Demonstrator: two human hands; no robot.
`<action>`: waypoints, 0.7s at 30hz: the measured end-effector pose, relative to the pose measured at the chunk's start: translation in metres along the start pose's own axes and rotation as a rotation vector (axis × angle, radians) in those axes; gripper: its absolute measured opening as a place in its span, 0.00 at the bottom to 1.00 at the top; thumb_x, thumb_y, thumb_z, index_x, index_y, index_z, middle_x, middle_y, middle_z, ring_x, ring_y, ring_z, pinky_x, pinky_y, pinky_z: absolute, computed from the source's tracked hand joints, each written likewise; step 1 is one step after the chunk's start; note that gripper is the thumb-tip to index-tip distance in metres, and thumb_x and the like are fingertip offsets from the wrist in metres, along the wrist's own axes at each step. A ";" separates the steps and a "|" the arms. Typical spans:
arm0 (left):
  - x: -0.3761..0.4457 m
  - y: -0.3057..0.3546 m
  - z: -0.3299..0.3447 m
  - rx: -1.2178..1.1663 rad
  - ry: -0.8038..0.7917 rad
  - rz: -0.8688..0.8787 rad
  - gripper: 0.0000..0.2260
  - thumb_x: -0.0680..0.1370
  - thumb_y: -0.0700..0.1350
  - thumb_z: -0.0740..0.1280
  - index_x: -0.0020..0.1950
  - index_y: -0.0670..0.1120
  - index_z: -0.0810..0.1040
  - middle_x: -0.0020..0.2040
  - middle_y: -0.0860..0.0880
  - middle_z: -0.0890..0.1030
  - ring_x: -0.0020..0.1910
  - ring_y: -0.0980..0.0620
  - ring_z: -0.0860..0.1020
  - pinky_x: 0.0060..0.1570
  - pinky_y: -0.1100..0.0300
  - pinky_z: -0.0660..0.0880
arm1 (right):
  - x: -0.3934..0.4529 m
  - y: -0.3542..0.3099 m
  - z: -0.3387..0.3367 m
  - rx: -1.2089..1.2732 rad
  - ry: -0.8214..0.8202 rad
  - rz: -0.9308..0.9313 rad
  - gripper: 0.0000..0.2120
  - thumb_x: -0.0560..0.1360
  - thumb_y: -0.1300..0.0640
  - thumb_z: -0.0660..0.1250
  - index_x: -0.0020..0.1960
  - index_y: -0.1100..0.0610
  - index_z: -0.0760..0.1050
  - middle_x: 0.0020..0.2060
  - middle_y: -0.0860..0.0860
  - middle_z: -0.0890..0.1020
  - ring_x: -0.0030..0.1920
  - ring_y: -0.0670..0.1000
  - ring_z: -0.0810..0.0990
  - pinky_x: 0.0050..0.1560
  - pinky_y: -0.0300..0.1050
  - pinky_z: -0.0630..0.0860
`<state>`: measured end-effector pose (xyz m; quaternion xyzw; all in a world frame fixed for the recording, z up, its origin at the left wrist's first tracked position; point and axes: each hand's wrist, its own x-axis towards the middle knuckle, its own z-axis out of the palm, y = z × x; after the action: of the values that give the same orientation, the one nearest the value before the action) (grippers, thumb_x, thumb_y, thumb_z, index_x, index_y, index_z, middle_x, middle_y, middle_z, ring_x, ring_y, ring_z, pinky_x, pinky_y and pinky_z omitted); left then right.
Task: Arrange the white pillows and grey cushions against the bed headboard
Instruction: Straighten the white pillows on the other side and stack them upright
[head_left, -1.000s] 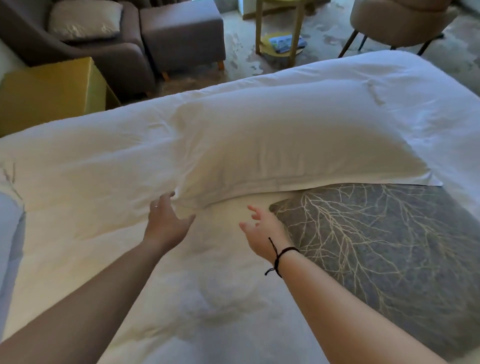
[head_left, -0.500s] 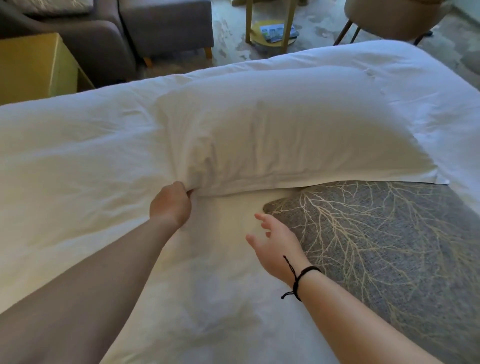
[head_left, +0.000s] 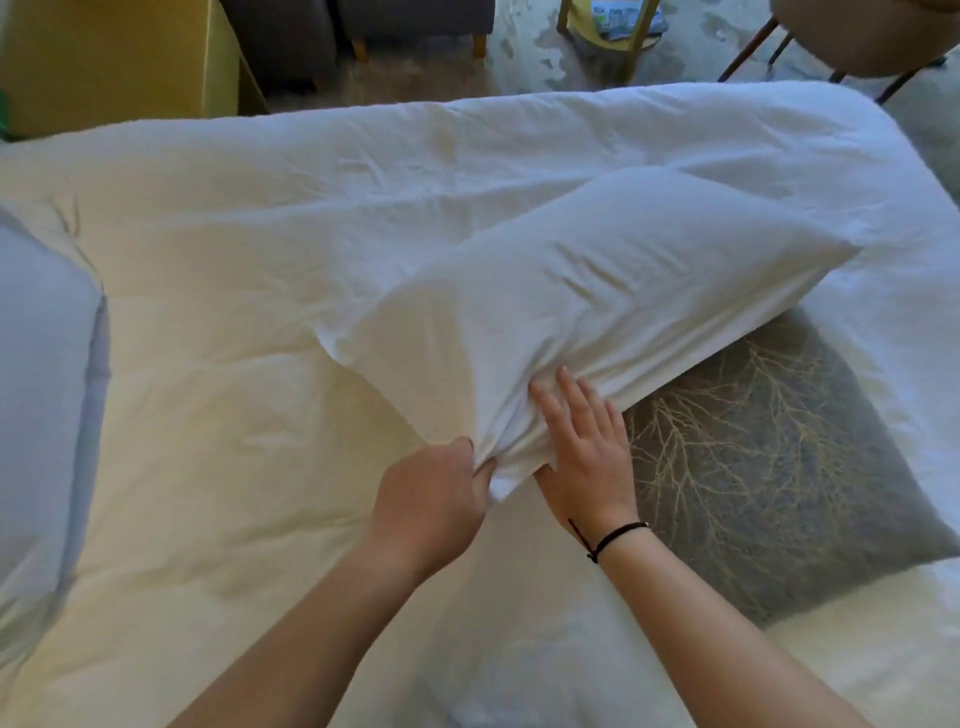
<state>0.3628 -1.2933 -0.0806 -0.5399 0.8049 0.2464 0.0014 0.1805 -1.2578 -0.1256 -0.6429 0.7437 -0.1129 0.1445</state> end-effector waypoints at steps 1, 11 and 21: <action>-0.017 0.000 -0.010 -0.053 0.001 -0.013 0.17 0.81 0.57 0.56 0.37 0.50 0.63 0.35 0.48 0.76 0.37 0.42 0.76 0.33 0.53 0.62 | -0.009 -0.007 -0.005 0.011 0.043 -0.040 0.37 0.68 0.58 0.64 0.77 0.47 0.60 0.77 0.52 0.60 0.77 0.56 0.56 0.74 0.60 0.53; -0.141 -0.115 -0.099 -0.240 0.036 -0.348 0.21 0.75 0.69 0.56 0.36 0.53 0.72 0.33 0.57 0.76 0.35 0.57 0.75 0.35 0.57 0.70 | -0.014 -0.101 -0.001 -0.032 0.040 -0.564 0.29 0.73 0.50 0.67 0.73 0.48 0.67 0.73 0.47 0.68 0.74 0.54 0.64 0.74 0.64 0.51; -0.060 -0.077 -0.025 0.535 0.086 -0.135 0.33 0.80 0.50 0.59 0.80 0.45 0.47 0.80 0.45 0.54 0.78 0.41 0.51 0.73 0.38 0.48 | 0.028 -0.112 0.011 -0.222 -0.214 -0.536 0.38 0.73 0.49 0.69 0.77 0.45 0.53 0.78 0.45 0.55 0.78 0.51 0.51 0.75 0.60 0.40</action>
<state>0.4609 -1.2739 -0.0732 -0.5826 0.8029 0.0015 0.1259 0.2844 -1.3022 -0.0978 -0.8363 0.5359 0.0033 0.1157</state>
